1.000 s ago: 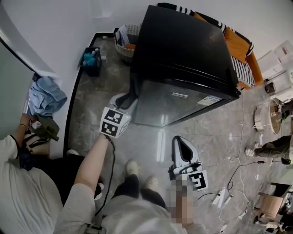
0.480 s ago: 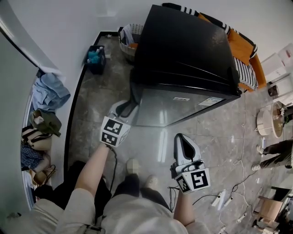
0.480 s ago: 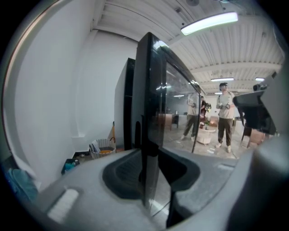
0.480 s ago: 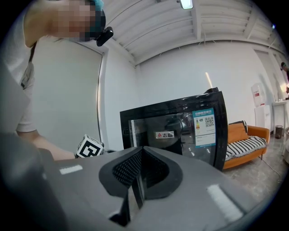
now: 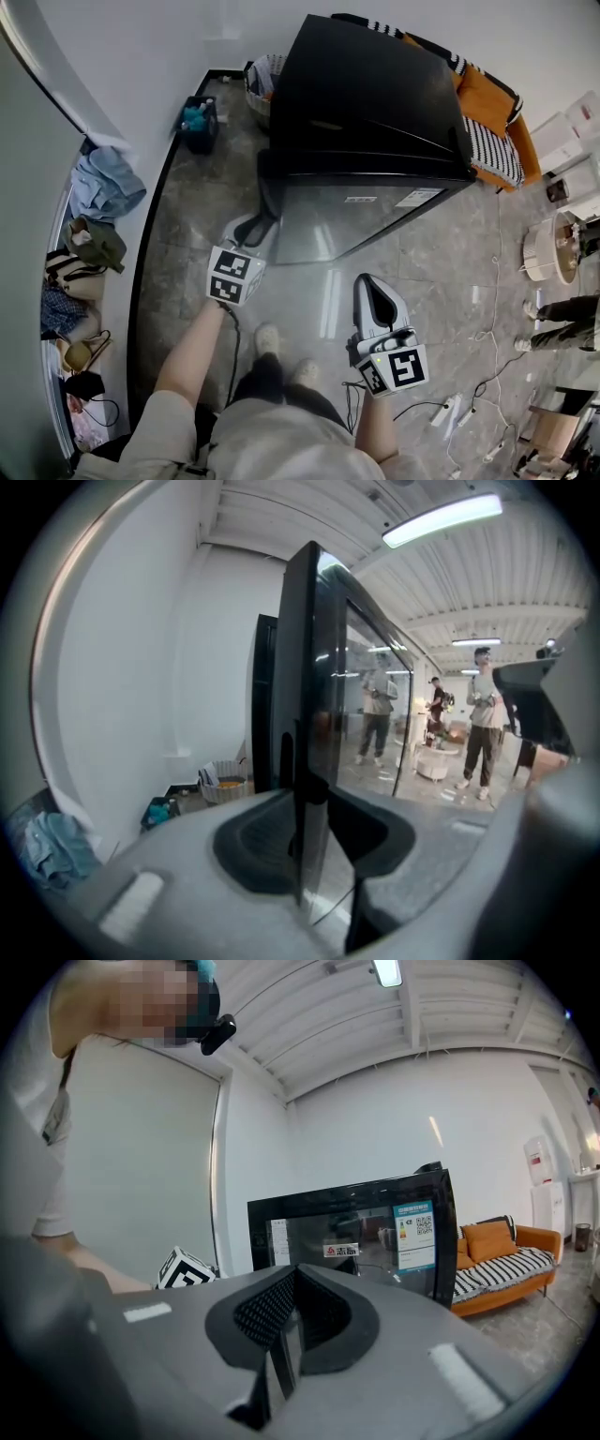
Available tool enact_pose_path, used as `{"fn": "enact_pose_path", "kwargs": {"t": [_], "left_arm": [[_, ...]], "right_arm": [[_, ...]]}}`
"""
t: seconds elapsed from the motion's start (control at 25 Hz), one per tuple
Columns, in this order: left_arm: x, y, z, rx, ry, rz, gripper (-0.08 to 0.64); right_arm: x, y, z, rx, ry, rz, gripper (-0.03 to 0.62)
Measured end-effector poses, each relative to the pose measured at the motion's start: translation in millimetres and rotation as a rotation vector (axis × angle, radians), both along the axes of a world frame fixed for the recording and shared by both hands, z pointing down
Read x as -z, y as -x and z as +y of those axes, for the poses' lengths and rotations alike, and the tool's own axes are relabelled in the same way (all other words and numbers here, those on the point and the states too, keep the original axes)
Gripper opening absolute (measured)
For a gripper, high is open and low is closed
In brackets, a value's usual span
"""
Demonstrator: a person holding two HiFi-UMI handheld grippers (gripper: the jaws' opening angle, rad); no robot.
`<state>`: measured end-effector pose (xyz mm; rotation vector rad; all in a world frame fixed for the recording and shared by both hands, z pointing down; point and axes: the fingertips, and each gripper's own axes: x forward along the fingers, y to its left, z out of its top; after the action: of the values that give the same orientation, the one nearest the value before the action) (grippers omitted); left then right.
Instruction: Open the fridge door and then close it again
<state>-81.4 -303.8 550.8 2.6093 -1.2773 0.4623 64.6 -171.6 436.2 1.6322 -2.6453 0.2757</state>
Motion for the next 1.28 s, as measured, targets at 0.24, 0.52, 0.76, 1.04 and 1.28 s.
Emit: {"fn": "enact_pose_path", "kwargs": {"t": [0.24, 0.52, 0.76, 1.04, 1.28], "left_arm": [[1, -7, 30, 0.038, 0.011, -0.005, 0.106], [2, -13, 63, 0.08, 0.023, -0.007, 0.101], [2, -19, 87, 0.113, 0.035, -0.008, 0.1], [2, -30, 116, 0.14, 0.035, -0.009, 0.094], [3, -41, 142, 0.156, 0.034, -0.007, 0.089]], "right_arm": [[8, -14, 26, 0.007, -0.012, 0.0, 0.0], [18, -20, 51, 0.022, -0.029, -0.003, 0.0], [25, -26, 70, 0.034, -0.047, -0.007, 0.0], [31, -38, 91, 0.041, -0.059, -0.014, 0.0], [36, -46, 109, 0.048, -0.075, -0.018, 0.0]]}}
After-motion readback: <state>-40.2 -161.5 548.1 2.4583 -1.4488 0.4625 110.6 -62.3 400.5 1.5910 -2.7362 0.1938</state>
